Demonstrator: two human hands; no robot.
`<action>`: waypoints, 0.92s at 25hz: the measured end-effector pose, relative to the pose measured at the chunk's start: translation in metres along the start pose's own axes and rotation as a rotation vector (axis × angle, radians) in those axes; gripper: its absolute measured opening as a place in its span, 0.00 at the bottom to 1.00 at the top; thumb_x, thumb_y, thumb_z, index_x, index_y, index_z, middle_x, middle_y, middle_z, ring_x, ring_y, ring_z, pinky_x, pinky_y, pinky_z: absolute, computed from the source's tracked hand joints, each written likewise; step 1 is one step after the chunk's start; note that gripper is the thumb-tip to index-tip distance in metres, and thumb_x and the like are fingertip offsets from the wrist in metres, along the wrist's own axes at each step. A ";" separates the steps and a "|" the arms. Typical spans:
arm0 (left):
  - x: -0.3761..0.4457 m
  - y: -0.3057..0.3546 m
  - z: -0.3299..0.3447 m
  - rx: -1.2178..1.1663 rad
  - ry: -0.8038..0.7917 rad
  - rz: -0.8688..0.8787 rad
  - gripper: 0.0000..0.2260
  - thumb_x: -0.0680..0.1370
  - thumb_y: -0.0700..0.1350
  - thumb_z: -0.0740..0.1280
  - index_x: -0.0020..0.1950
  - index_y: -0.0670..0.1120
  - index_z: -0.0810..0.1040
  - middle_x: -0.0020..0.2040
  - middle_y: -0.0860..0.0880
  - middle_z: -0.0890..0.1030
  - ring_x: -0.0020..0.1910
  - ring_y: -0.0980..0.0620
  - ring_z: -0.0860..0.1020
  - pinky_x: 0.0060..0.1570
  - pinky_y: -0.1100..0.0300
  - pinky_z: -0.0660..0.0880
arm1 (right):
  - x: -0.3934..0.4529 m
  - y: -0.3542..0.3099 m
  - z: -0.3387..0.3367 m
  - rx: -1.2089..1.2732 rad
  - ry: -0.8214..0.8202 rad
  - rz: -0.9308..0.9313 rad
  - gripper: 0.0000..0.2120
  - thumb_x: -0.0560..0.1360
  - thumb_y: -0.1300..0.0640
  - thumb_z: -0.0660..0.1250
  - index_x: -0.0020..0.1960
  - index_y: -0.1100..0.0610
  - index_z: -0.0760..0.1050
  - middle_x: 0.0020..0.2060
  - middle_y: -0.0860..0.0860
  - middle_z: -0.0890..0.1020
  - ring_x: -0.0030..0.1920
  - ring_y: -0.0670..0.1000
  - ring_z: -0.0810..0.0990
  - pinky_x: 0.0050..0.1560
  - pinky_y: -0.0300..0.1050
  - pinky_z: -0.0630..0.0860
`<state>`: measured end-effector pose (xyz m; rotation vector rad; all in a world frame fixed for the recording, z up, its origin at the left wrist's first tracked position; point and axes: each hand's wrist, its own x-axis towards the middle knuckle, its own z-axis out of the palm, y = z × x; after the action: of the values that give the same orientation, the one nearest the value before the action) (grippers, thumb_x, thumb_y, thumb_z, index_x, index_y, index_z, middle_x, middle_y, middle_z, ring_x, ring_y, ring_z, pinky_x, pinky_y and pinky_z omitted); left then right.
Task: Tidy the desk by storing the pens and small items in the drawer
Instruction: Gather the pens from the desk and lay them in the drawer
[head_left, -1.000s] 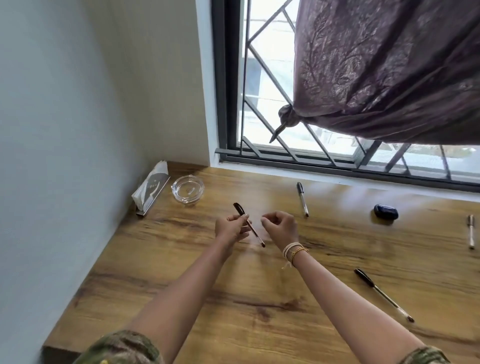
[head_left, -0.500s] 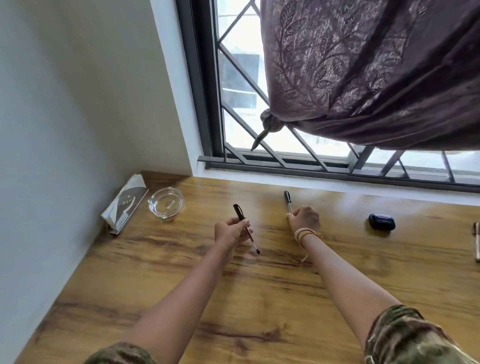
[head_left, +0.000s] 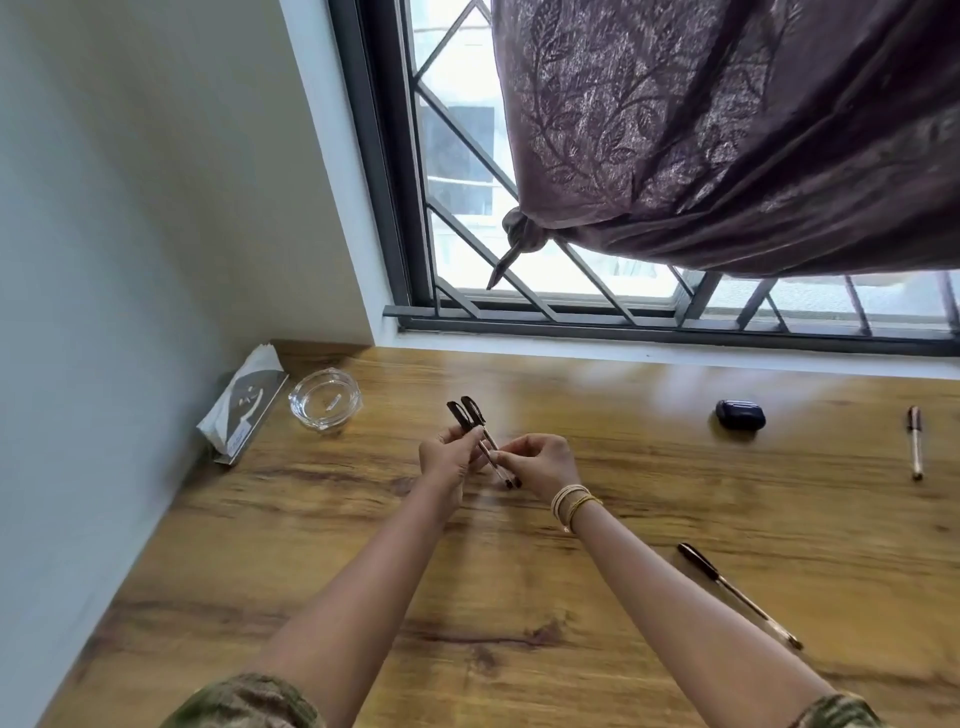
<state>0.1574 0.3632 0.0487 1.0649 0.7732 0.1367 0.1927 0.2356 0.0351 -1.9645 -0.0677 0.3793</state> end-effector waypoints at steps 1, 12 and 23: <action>-0.003 -0.002 -0.003 -0.002 -0.023 -0.007 0.06 0.76 0.33 0.69 0.51 0.37 0.77 0.38 0.42 0.81 0.33 0.50 0.80 0.28 0.63 0.79 | -0.006 0.001 0.003 0.036 0.007 0.003 0.08 0.62 0.54 0.81 0.34 0.53 0.82 0.32 0.51 0.84 0.30 0.46 0.79 0.33 0.42 0.78; -0.040 -0.031 -0.016 0.146 -0.244 -0.065 0.02 0.74 0.33 0.71 0.45 0.37 0.80 0.36 0.42 0.82 0.27 0.54 0.81 0.27 0.63 0.77 | -0.072 0.023 -0.004 0.123 0.087 0.087 0.10 0.65 0.55 0.79 0.40 0.59 0.81 0.36 0.55 0.85 0.36 0.50 0.81 0.41 0.51 0.81; -0.081 -0.096 -0.007 0.223 -0.279 -0.134 0.13 0.71 0.34 0.74 0.54 0.34 0.79 0.43 0.38 0.84 0.40 0.44 0.84 0.47 0.48 0.81 | -0.134 0.087 -0.068 -0.806 0.593 -0.085 0.14 0.68 0.65 0.70 0.54 0.62 0.79 0.46 0.58 0.80 0.49 0.60 0.79 0.50 0.53 0.78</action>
<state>0.0687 0.2831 0.0086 1.2086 0.6134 -0.2133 0.0744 0.1099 0.0130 -2.7781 0.0945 -0.3637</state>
